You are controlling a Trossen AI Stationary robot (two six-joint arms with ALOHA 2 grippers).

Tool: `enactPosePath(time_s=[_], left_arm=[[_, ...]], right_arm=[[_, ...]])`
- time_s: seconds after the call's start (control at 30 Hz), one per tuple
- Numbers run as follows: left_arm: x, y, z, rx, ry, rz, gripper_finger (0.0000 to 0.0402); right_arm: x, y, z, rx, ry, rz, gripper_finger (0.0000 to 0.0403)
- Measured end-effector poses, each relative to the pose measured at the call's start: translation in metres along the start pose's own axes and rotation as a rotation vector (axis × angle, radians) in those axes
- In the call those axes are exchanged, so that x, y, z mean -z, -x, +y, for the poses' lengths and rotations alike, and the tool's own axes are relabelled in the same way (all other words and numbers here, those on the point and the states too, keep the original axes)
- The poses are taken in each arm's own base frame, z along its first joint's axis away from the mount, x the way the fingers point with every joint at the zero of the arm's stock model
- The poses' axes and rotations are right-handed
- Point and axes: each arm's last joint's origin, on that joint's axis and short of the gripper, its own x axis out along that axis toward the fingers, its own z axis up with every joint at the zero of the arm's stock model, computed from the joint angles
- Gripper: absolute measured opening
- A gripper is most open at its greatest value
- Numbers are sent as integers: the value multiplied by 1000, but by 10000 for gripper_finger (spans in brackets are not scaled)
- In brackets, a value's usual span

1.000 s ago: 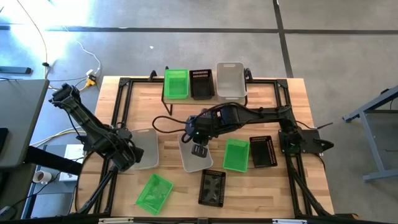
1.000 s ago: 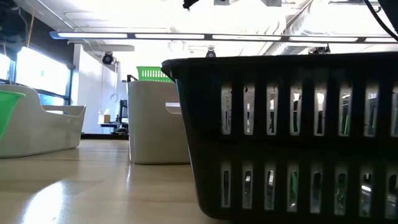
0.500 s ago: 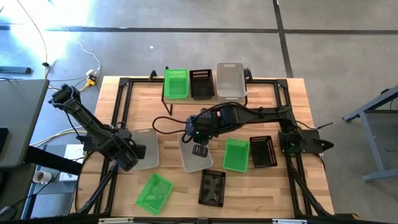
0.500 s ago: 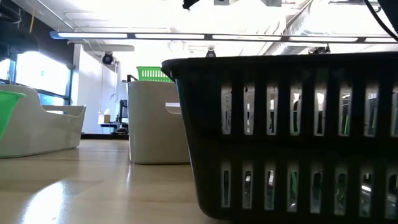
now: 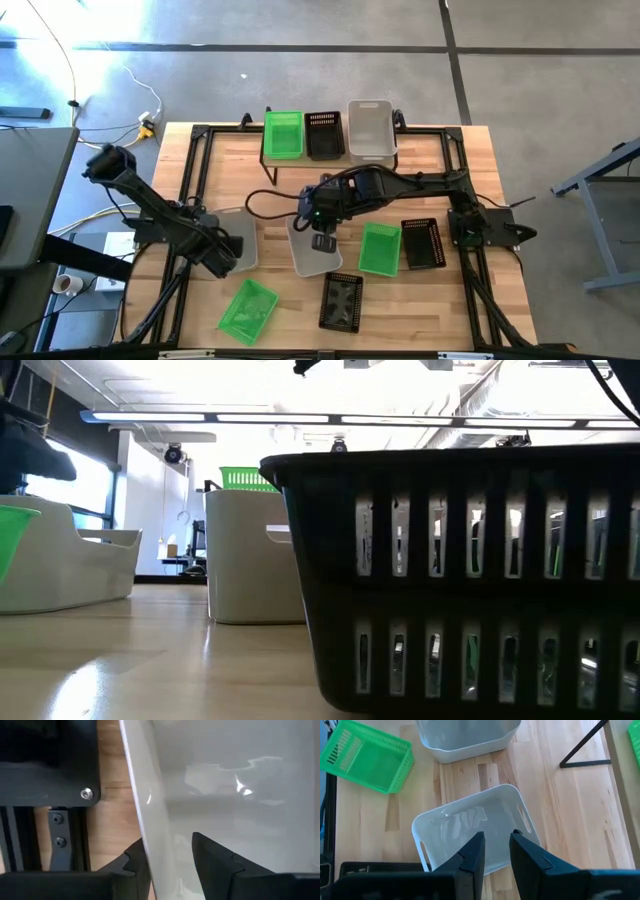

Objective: Stack baskets on shelf by color
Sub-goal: Stack the left gray bin on top of the gray bin on the shelf

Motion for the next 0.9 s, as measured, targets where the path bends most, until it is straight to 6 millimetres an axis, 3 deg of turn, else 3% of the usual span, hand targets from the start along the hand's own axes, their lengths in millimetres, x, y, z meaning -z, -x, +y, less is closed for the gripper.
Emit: enactPosePath(time_s=[0.33, 0.53, 0.9], left_arm=[[-3, 7, -3, 61, 65, 0, 9], [-5, 25, -11, 144, 91, -20, 6], [-14, 76, -17, 171, 118, -61, 2]], right_arm=[[0, 0, 1, -47, 101, 5, 75], [-3, 0, 5, -124, 195, -31, 75], [-16, 5, 23, -320, 386, -214, 75]])
